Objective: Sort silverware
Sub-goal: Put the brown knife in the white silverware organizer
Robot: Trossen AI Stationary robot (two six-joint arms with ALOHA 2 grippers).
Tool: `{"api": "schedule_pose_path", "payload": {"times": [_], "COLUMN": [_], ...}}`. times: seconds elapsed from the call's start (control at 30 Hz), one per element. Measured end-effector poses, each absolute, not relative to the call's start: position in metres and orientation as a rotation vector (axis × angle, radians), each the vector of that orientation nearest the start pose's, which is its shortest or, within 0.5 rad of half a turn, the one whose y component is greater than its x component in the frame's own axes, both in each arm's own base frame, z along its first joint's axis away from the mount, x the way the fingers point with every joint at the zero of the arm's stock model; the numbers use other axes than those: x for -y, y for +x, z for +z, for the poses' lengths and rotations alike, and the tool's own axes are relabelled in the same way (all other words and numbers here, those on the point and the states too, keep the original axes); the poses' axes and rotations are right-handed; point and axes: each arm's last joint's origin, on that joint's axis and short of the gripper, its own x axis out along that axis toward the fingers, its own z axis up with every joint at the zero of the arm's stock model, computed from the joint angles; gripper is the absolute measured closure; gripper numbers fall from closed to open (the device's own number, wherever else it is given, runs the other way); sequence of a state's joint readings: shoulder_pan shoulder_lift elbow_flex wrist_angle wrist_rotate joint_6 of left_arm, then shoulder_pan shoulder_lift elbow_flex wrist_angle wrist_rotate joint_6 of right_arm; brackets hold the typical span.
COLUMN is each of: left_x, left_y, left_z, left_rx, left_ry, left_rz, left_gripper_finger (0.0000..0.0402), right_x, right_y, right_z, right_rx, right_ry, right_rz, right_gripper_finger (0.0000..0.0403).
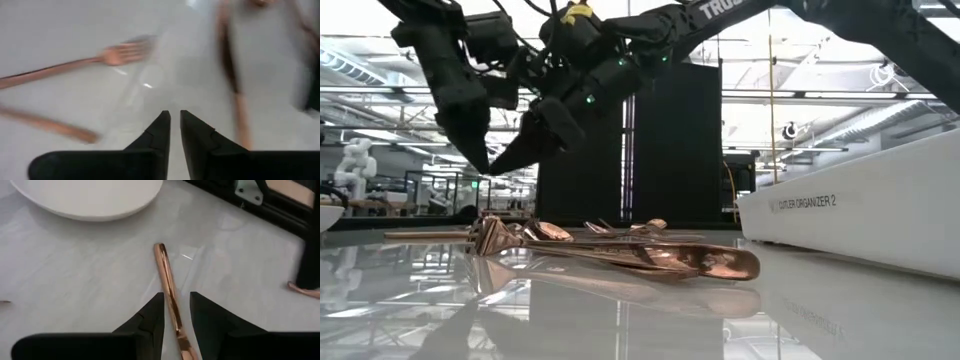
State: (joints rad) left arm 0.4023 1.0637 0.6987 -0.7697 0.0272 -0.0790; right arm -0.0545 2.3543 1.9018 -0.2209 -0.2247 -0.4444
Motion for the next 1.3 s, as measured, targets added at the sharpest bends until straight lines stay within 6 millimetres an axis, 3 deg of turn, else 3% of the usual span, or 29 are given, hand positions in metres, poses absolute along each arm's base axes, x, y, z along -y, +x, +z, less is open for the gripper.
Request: {"api": "schedule_pose_path", "payload": {"times": [0.2, 0.43, 0.57, 0.73, 1.03, 1.3], "left_x": [-0.091, -0.104, -0.105, -0.105, -0.106, -0.106], "left_y": [0.159, 0.152, 0.152, 0.152, 0.154, 0.154], "left_z": [0.215, 0.215, 0.215, 0.216, 0.217, 0.217], "left_rx": [-1.089, -1.064, -1.055, -1.047, -1.024, -1.027], "left_ry": [-0.361, -0.413, -0.419, -0.419, -0.392, -0.385], "left_rz": [0.507, 0.493, 0.471, 0.455, 0.447, 0.443], "left_gripper_finger": [0.0292, 0.0234, 0.0228, 0.0228, 0.0228, 0.0228], "right_x": [0.025, 0.031, 0.044, 0.061, 0.057, 0.061], "right_y": [0.530, 0.531, 0.532, 0.535, 0.558, 0.561], "right_z": [0.179, 0.181, 0.175, 0.149, 0.127, 0.115], "right_rx": [-0.566, -0.533, -0.498, -0.528, -0.631, -0.728], "right_ry": [-0.324, -0.318, -0.253, -0.204, -0.198, -0.179], "right_rz": [0.333, 0.353, 0.420, 0.416, 0.488, 0.519], "right_gripper_finger": [0.0310, 0.0259, 0.0238, 0.0237, 0.0249, 0.0250]}}
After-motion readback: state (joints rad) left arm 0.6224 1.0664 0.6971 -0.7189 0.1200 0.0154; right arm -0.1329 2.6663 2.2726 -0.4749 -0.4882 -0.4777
